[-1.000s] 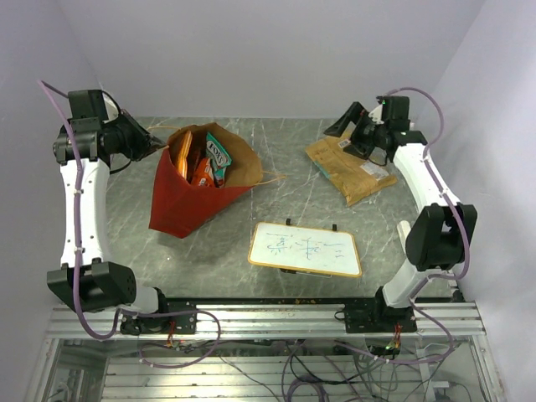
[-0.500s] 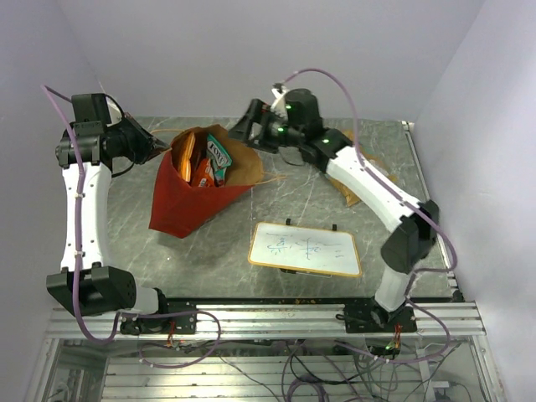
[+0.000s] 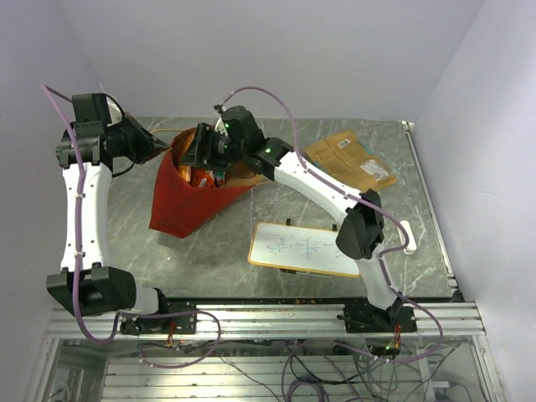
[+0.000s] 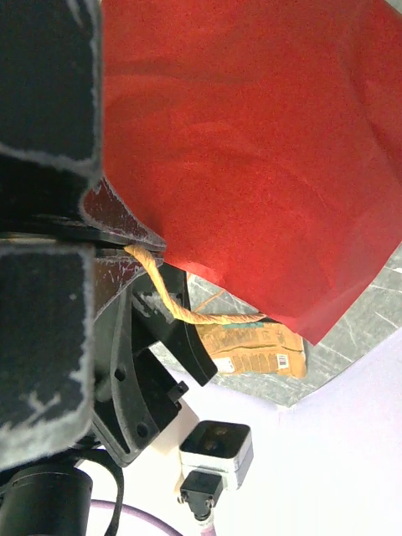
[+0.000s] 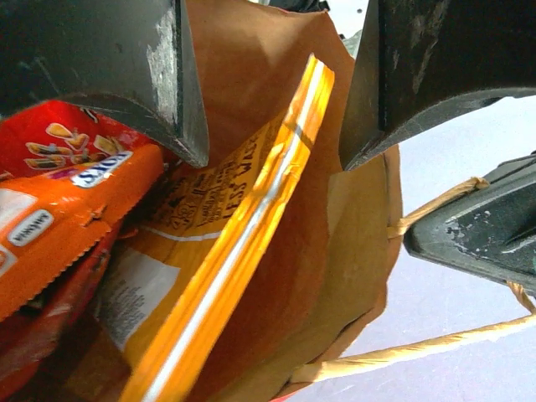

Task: Take the snacks out of the paper bag
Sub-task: Take out the snack from the paper bag.

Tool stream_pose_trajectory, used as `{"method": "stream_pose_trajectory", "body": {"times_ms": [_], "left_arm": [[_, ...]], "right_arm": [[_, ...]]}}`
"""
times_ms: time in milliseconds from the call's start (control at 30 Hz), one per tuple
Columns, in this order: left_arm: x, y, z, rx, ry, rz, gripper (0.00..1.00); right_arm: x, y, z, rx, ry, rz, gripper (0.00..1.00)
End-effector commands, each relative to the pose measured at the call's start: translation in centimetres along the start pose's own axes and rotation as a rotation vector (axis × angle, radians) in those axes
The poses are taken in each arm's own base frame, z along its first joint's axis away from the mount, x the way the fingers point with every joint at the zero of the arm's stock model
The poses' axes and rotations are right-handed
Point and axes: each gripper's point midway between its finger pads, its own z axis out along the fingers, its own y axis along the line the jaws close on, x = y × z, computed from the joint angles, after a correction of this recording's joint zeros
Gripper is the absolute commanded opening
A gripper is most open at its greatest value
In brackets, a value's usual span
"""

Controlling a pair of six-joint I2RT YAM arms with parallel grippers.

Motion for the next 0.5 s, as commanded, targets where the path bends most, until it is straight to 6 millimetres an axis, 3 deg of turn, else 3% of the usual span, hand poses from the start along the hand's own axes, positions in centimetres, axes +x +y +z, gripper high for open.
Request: {"method": "stream_pose_trajectory", "body": {"times_ms": [0,233,467], "left_arm": [[0.4,-1.4,-1.0,0.048,-0.006,0.026,0.07],[0.7,-1.6,-1.0,0.052,0.001,0.037,0.07],[1.1,-1.4,-1.1,0.042,0.001,0.049,0.07]], "right_arm": [[0.0,1.9,0.6,-0.052,0.005,0.001,0.63],[2.1,1.1,2.2,-0.037,0.056,0.076,0.43],[1.6,1.6,2.9,-0.051,0.043,0.101,0.26]]}}
